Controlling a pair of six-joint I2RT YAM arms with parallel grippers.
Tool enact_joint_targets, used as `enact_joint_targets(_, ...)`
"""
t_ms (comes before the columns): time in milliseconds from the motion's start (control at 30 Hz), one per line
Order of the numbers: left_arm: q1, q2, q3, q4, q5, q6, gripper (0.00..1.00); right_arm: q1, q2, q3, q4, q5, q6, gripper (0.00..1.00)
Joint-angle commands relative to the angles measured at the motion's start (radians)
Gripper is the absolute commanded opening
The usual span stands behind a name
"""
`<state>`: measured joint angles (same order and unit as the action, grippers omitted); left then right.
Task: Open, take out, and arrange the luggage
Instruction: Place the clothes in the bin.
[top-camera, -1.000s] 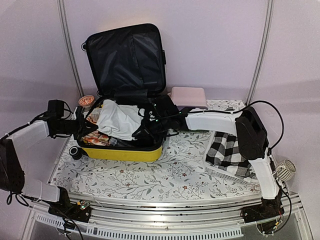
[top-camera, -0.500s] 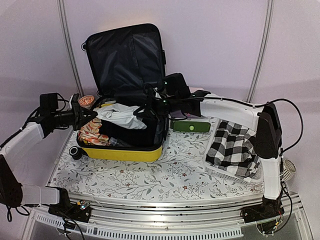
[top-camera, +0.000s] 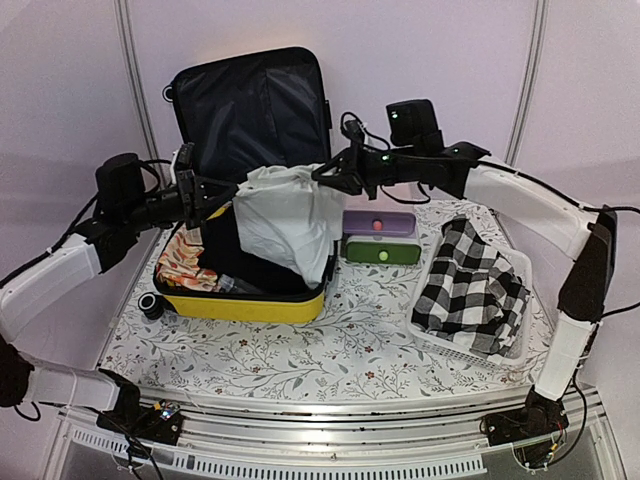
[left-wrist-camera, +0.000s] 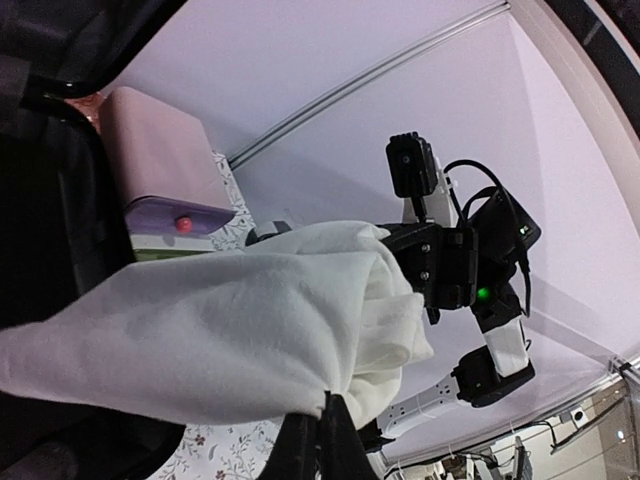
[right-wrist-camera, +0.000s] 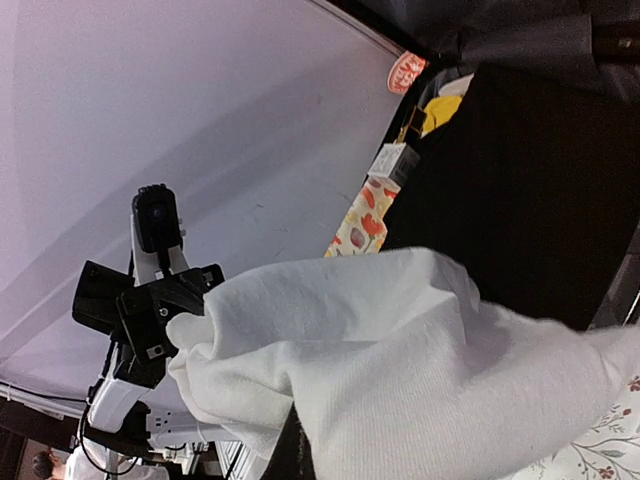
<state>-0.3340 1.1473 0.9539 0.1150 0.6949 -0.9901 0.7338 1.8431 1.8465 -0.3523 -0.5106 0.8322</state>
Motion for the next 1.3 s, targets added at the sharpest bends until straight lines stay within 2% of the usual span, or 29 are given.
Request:
enact_joint_targets(0, -0.1, 0.065, 0.074, 0.196, -0.099, -0.027, 0.0, -0.045, -0.119, -0.02, -0.053, 0.049, -0.084, 0.01)
enact_joint_targets(133, -0.202, 0.161, 0.136, 0.299, -0.148, -0.024, 0.0, -0.108, -0.227, -0.091, -0.083, 0.06, -0.102, 0.01)
enact_joint_targets(333, -0.336, 0.418, 0.263, 0.504, -0.139, -0.075, 0.0, -0.228, -0.385, -0.221, -0.12, 0.066, -0.128, 0.01)
enact_joint_targets(533, -0.443, 0.725, 0.531, 0.646, -0.092, -0.14, 0.0, -0.382, -0.525, -0.303, -0.195, 0.069, -0.162, 0.01)
enact_joint_targets(667, -0.499, 0.921, 0.777, 0.66, -0.078, -0.151, 0.0, -0.537, -0.585, -0.321, -0.249, 0.054, -0.214, 0.01)
enact_joint_targets(833, -0.558, 1.121, 1.04, 0.627, -0.101, -0.132, 0.0, -0.694, -0.597, -0.27, -0.309, 0.049, -0.304, 0.01)
enact_joint_targets(933, -0.589, 1.229, 1.217, 0.575, -0.123, -0.113, 0.0, -0.81, -0.578, -0.201, -0.321, 0.013, -0.341, 0.01)
enact_joint_targets(1067, -0.609, 1.355, 1.463, 0.509, -0.167, -0.084, 0.0, -0.897, -0.52, -0.085, -0.339, -0.028, -0.367, 0.01)
enact_joint_targets(1267, -0.624, 1.403, 1.473, 0.593, -0.301, -0.076, 0.0, -0.95, -0.459, 0.008, -0.347, -0.003, -0.409, 0.01)
